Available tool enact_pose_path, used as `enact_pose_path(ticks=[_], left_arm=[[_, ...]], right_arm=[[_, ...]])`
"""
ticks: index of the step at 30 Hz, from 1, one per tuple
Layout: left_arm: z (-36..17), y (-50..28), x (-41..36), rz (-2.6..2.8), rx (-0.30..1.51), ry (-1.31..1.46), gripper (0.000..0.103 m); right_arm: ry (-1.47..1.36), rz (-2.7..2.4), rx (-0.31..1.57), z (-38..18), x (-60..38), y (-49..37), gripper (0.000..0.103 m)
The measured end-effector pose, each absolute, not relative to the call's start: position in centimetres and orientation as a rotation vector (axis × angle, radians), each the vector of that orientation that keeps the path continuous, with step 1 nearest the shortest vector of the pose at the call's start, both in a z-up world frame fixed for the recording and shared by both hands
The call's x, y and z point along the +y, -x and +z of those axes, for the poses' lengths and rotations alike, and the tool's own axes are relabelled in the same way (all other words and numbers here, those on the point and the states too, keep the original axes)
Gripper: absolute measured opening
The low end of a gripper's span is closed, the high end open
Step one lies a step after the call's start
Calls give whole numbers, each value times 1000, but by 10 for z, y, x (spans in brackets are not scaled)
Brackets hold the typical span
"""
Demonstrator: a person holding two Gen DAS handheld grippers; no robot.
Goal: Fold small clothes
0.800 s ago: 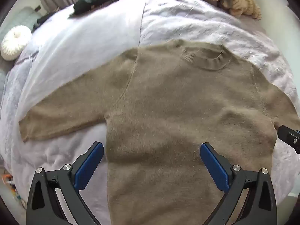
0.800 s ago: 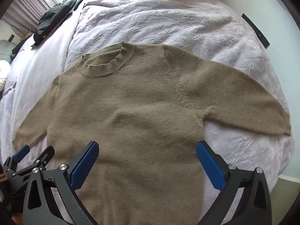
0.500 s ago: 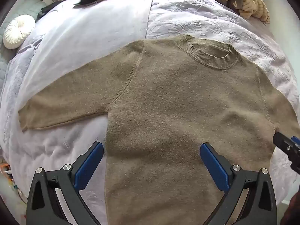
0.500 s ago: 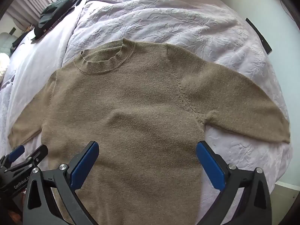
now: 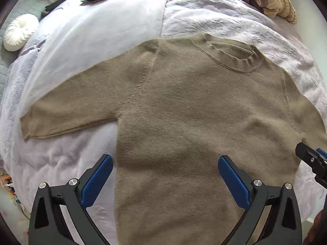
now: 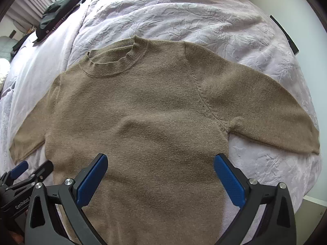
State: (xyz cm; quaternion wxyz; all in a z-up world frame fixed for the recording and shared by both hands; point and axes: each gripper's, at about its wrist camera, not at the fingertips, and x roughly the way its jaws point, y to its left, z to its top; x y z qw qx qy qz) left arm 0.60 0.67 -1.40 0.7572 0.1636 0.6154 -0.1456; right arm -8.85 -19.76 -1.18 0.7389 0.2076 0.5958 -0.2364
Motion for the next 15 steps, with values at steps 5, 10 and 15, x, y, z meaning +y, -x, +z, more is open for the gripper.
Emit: enact_pose_path(ticks=[5,10,15], left_arm=[[-14,-7,7,-323,1358,-349,103],[-14,-7,7,-322,1360,-348,103],[-13,-7,8,-320,1357,-347,103]], right_arm=[[-442,-516,1321,-13,-197,88,103],[-443,-523,1316,-12,-196,88,103],[-437,-521,1318,-11,-195,86,103]])
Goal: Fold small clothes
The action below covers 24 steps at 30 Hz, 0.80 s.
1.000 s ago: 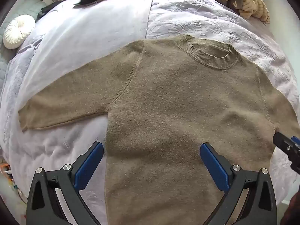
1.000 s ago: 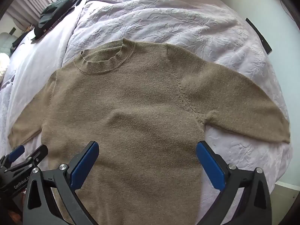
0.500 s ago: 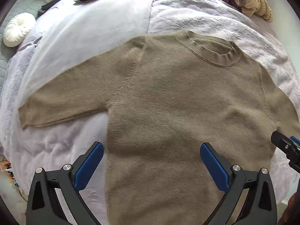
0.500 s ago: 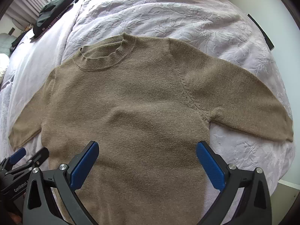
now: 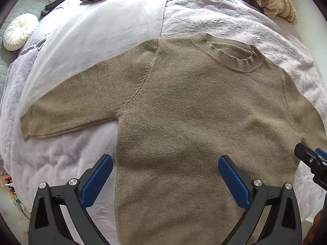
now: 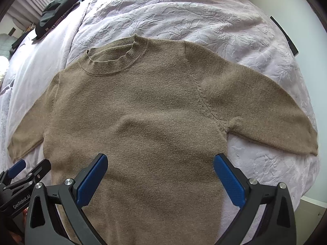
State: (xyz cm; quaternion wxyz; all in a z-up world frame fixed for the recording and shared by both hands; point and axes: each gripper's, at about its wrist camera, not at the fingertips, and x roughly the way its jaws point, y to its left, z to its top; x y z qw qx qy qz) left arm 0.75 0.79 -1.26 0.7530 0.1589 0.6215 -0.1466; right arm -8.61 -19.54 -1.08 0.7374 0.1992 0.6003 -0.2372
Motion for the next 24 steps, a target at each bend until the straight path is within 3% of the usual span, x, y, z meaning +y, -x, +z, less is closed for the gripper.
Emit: enact_pose_path(ticks=[24], left_arm=[[-15,-13,12,-306,1366,-355,103]], right_arm=[[-432,-521,1325,-13,-193,83,103]])
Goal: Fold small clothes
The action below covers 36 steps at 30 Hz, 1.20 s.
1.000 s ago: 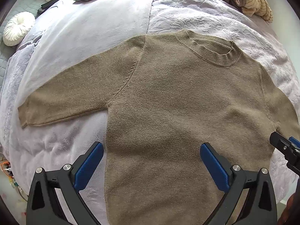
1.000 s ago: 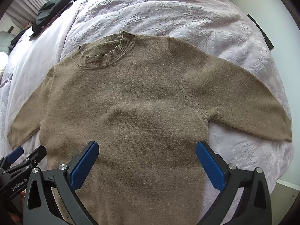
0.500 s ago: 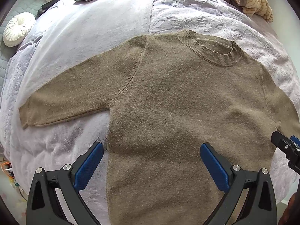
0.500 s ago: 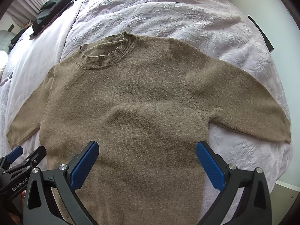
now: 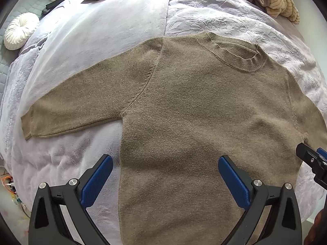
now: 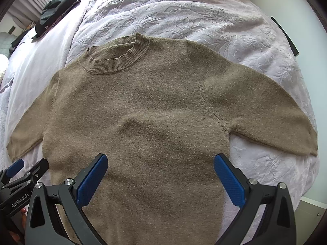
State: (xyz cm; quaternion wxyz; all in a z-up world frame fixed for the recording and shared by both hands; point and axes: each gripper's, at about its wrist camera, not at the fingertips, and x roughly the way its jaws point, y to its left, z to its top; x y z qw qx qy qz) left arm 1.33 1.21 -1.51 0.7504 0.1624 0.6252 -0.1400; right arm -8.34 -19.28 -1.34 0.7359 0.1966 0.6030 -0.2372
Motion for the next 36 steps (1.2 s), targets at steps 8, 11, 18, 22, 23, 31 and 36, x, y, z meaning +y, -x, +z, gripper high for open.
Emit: enact_pose_path(ticks=[8,11,18,22,23,31,36], left_arm=[[-16,-14,13,-304,1366,-358,103],[-17,-15,14,-301,1369,-357,103],[-19,-16,14,-301,1372,-359,103],[-20,-18,16,-299,1375,-354,103],[-20,-18,16,-299,1376,-355,103],[-23,-21,14,-299,1377,-366,103],[-24,-22,15,-297,1377,-365,103]], right_arm=[[-420,-521,1332,-15,-192,81,103],[-418,-520,1335,-16,-192,80,103],[-401,-517,1343,-19,-188,78,103],[-398,-514,1346,-20,-187,77,103],[-397,-514,1347,-20,-187,77,103],[-392,-513,1357,-23,-187,75,103],[-390,-515,1362,-25,-187,73,103]])
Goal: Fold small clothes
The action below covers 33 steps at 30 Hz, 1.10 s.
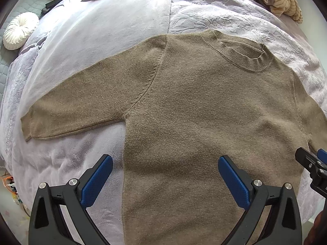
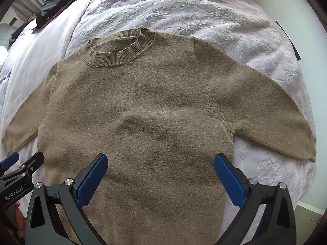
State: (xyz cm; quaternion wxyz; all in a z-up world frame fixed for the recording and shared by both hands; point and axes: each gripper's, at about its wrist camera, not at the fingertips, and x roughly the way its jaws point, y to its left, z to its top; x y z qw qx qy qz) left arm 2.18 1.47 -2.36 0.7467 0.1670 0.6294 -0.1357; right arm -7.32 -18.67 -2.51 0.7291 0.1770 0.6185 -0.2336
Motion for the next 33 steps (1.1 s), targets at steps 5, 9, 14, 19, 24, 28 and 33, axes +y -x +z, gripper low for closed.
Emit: enact_pose_path(ticks=[5,9,14,19,24,28,33], left_arm=[[-26,-26,16,-298,1384,-360,103],[-26,-28,16,-297,1389,-351,103],[-28,-30,17,-294,1393,-346,103],[-31,-32,17,-292,1396,-349,103],[-34,-35,16,-293,1403,-350,103],[-36,-35,16,-294,1406,-349,103],[-37,-36,15,-293,1408,-349,103]], right_arm=[[-388,-519,1366,-26,-187,72,103],[-389,-520,1376,-28,-188,71,103],[-388,-517,1379,-30,-186,68,103],[-385,-514,1388,-33,-187,63,103],[-385,-513,1397,-35,-187,61,103],[-386,-512,1404,-36,-187,61,103],[-384,-509,1411,-37,-187,59,103]])
